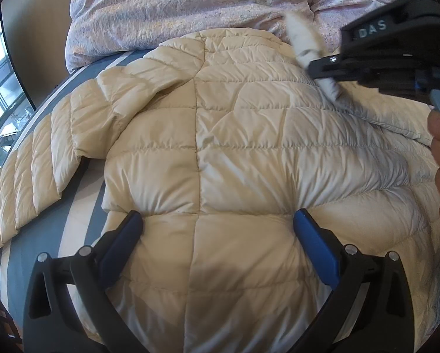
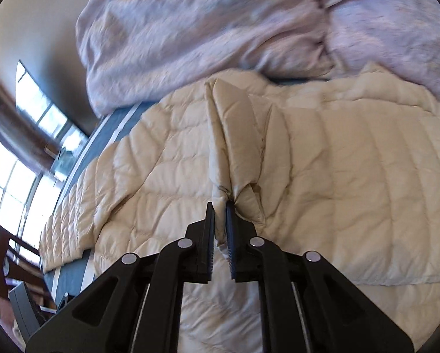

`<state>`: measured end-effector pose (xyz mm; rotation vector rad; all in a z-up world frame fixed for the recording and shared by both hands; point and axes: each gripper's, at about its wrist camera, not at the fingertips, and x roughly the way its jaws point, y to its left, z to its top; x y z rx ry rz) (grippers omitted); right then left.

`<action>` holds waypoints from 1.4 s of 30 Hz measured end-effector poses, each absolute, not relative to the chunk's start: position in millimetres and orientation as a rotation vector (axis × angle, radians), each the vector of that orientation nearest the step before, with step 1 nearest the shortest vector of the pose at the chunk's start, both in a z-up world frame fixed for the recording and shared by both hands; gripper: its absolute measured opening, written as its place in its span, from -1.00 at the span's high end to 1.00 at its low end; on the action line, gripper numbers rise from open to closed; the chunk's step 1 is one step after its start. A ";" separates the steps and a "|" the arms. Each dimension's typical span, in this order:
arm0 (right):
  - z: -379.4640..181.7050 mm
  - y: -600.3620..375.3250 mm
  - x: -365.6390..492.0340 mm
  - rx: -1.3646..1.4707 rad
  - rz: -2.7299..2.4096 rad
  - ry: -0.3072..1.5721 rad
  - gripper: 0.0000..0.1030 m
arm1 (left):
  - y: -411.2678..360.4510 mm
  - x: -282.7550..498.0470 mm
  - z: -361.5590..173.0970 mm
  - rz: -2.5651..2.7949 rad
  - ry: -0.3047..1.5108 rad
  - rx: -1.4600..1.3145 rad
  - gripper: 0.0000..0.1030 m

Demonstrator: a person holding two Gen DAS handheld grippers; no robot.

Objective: Fold large clothes

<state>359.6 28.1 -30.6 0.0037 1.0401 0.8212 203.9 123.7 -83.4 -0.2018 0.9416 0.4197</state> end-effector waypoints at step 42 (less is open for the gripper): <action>-28.8 9.7 334.4 -0.061 0.621 1.001 -0.69 | 375.3 -32.1 -64.6 0.880 0.796 -0.719 -0.33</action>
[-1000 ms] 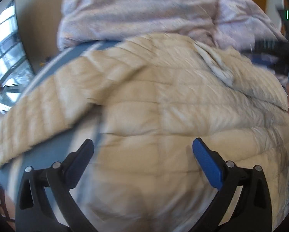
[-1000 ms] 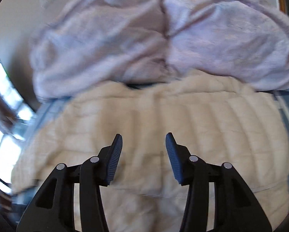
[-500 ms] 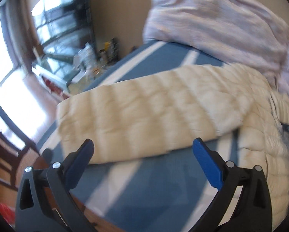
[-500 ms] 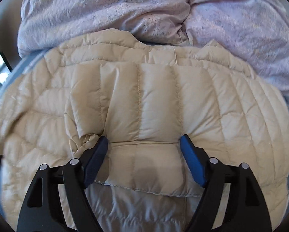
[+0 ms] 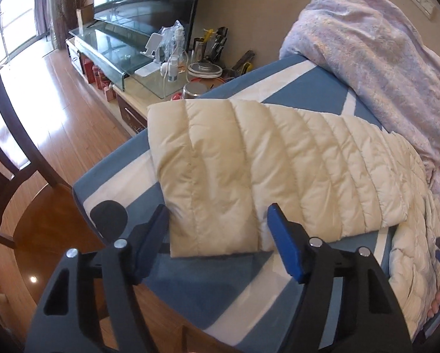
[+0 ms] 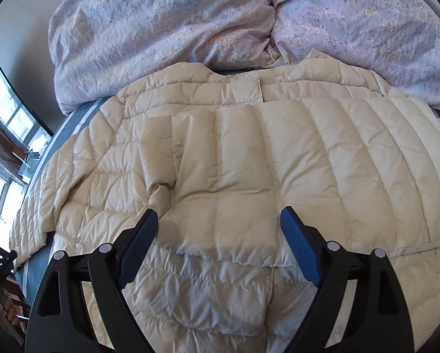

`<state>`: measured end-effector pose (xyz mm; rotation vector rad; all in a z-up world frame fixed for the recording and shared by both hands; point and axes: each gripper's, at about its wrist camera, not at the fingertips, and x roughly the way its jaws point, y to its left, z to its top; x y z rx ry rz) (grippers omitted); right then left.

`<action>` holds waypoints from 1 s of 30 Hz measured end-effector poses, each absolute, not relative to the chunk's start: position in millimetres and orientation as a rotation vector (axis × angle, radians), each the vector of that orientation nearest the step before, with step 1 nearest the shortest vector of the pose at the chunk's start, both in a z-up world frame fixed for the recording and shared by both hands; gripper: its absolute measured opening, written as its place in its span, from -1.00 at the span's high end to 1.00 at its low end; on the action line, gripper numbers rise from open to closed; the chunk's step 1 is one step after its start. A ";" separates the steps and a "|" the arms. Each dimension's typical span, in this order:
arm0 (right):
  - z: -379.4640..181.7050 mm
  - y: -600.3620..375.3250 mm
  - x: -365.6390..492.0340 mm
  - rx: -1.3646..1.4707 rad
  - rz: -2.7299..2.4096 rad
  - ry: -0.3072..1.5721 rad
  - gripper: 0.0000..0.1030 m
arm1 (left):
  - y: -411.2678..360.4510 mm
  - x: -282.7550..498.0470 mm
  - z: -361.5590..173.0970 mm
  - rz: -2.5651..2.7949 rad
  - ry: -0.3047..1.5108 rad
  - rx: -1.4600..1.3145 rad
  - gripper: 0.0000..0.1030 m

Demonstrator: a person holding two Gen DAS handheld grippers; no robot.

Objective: Fold large clothes

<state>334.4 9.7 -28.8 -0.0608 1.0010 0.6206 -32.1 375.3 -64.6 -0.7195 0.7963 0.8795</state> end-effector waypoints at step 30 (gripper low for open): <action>-9.9 -53.8 339.3 -0.037 0.616 0.941 -0.69 | 315.3 108.2 56.5 0.629 0.629 -0.465 0.95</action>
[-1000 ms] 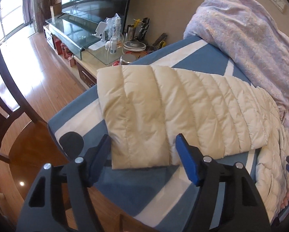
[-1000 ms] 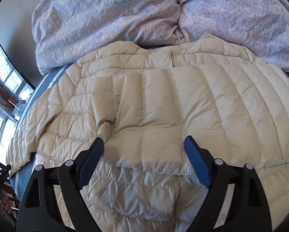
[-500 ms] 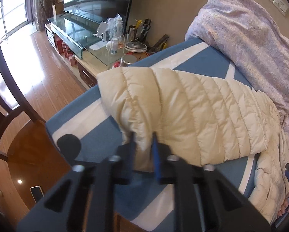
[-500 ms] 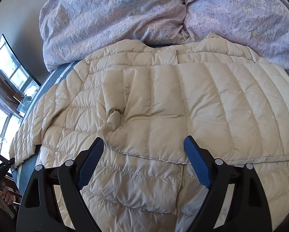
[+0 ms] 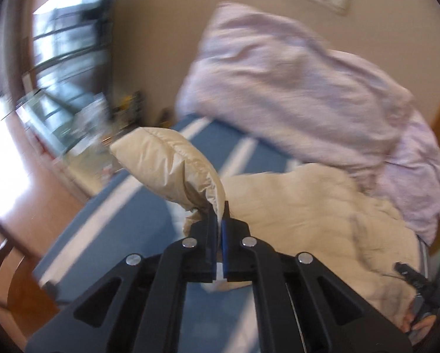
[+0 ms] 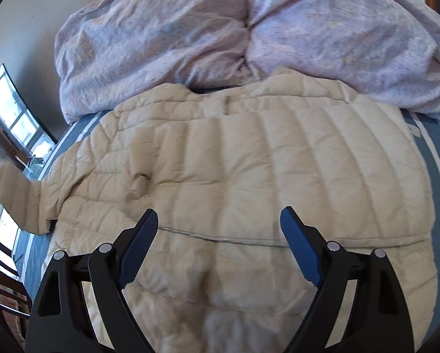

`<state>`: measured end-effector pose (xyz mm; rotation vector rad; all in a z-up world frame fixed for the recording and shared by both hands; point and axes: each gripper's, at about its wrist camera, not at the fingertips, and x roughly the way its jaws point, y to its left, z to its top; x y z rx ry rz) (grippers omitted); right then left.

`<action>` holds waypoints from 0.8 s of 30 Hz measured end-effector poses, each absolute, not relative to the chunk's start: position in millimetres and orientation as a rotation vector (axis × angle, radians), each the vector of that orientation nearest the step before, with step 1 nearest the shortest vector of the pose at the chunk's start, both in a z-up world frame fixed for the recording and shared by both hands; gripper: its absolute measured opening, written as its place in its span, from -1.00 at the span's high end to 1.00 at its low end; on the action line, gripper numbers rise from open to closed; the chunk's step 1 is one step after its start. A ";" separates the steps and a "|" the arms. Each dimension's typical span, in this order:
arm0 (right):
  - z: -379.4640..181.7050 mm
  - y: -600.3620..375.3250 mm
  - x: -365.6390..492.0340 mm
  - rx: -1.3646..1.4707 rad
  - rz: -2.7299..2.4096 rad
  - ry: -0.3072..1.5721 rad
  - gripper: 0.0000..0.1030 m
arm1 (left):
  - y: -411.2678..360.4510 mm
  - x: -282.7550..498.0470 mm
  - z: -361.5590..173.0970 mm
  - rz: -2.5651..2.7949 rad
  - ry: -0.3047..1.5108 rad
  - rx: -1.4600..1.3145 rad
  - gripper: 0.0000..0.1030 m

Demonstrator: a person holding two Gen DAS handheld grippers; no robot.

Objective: Fold large clothes

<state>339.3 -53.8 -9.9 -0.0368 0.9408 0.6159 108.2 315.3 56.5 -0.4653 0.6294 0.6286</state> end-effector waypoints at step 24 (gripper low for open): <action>-28.4 -136.4 368.7 0.016 0.482 0.925 -0.69 | 56.5 347.2 -4.2 -0.089 0.810 -0.355 0.95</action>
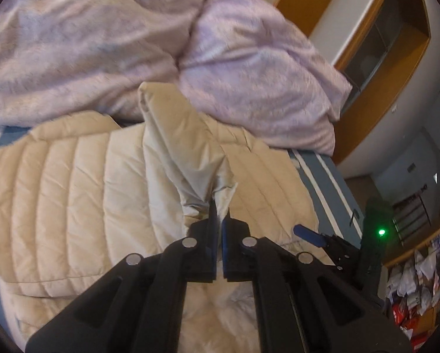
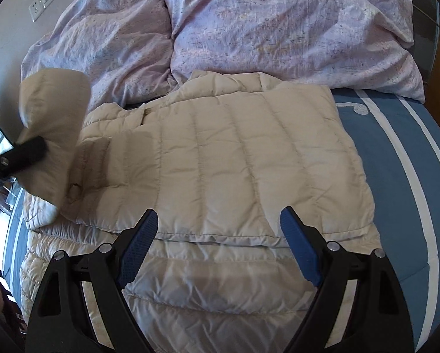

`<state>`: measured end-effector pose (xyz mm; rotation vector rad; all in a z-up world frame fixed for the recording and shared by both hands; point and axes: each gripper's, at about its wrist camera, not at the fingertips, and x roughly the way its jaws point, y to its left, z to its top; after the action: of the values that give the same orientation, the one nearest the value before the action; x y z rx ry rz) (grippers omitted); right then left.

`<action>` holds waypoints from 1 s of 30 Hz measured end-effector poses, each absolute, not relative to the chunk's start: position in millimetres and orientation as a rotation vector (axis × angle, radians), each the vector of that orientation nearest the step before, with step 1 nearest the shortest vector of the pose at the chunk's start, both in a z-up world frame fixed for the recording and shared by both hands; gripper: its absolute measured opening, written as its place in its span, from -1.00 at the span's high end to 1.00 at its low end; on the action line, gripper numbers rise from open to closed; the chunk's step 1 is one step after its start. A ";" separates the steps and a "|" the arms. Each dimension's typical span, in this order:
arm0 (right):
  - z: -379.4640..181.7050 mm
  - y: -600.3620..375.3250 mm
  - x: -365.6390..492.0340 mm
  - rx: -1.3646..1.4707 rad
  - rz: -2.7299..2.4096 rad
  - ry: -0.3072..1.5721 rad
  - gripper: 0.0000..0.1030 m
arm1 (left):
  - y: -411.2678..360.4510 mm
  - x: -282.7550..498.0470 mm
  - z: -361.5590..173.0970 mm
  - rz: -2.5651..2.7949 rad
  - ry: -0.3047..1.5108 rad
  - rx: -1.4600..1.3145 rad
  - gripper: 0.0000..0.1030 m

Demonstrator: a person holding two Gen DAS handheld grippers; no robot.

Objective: Fold large clothes

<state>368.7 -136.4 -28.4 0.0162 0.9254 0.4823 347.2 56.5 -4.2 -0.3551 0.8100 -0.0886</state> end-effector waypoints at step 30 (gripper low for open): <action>-13.3 -97.9 348.2 -0.042 0.551 0.839 0.04 | 104.9 330.1 -46.7 0.064 0.875 -0.366 -0.24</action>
<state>348.2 -97.9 -13.3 -0.0424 0.8386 0.5514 330.1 104.9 -46.7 -0.3658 0.8754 0.0645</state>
